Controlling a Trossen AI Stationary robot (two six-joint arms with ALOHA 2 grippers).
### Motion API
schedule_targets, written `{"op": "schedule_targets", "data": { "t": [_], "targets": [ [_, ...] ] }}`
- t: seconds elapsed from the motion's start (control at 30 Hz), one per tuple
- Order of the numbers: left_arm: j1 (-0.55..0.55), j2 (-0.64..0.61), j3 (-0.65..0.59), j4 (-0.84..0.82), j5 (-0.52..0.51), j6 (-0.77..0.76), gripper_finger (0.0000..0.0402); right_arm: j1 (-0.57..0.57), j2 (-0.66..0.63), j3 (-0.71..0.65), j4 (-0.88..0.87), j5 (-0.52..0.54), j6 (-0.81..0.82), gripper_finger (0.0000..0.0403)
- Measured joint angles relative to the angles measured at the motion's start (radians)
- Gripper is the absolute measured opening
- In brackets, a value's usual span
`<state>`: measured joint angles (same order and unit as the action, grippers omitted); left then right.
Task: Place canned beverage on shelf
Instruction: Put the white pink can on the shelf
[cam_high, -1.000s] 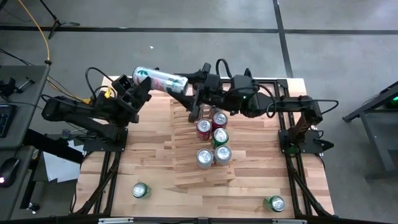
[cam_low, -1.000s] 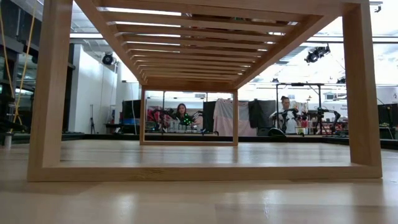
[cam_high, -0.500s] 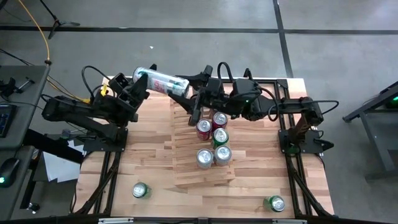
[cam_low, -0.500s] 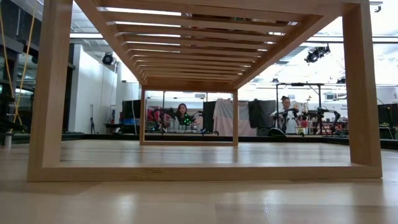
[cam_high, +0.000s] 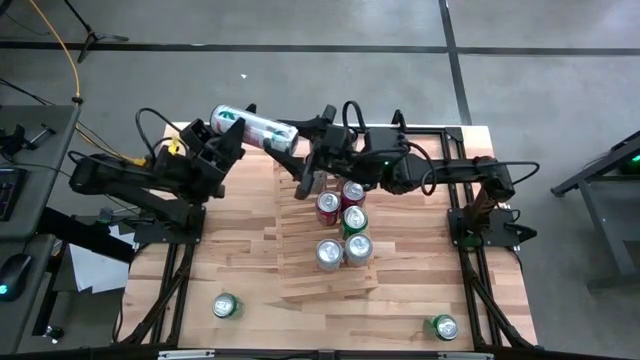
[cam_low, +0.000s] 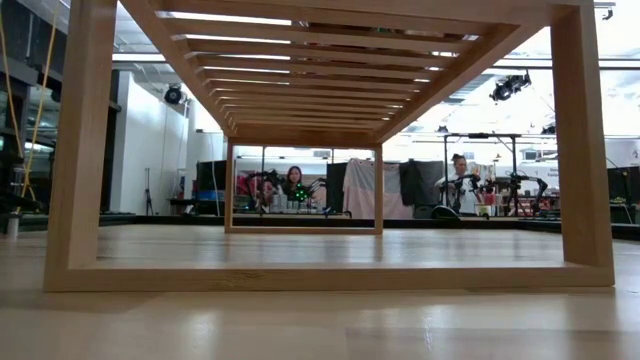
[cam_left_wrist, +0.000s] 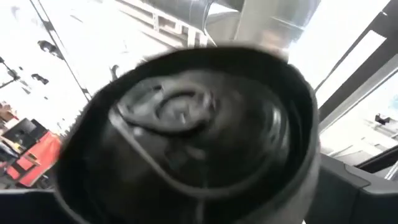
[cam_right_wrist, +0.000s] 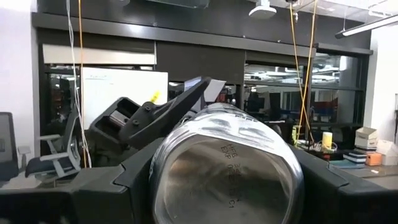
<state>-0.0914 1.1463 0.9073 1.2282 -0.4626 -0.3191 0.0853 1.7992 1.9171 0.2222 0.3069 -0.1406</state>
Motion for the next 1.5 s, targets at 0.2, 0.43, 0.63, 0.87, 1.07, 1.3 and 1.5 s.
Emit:
{"op": "schedule_targets", "data": {
  "t": [0.2,0.43,0.63,0.87,1.07,1.3,1.5],
  "targets": [
    [0.008,-0.010,0.000,0.005,-0.026,0.006,0.0277,0.000,-0.003,0.000,-0.011,-0.001,0.001,0.0247],
    [0.041,-0.014,0.000,-0.009,-0.011,-0.004,0.0231,-0.003,-0.005,0.000,-0.047,0.011,0.001,0.0309],
    [0.067,-0.112,0.000,-0.111,-0.043,0.130,0.0231,-0.008,-0.064,0.000,-0.211,0.057,0.001,0.0367],
    [0.088,-0.322,0.002,-0.532,-0.188,0.312,0.0231,-0.007,-0.197,-0.001,-0.440,0.137,0.001,0.0372],
    [0.148,-0.395,0.083,-1.034,-0.263,0.261,0.0231,0.011,-0.312,-0.001,-0.605,0.239,0.038,0.0373],
    [0.295,-0.241,0.202,-1.471,0.103,0.252,0.0231,0.029,-0.369,-0.001,-0.681,0.297,0.078,0.0374],
    [0.418,-0.159,0.219,-1.468,0.368,0.287,0.0231,0.042,-0.361,-0.001,-0.717,0.299,0.090,0.0374]
  ]
}}
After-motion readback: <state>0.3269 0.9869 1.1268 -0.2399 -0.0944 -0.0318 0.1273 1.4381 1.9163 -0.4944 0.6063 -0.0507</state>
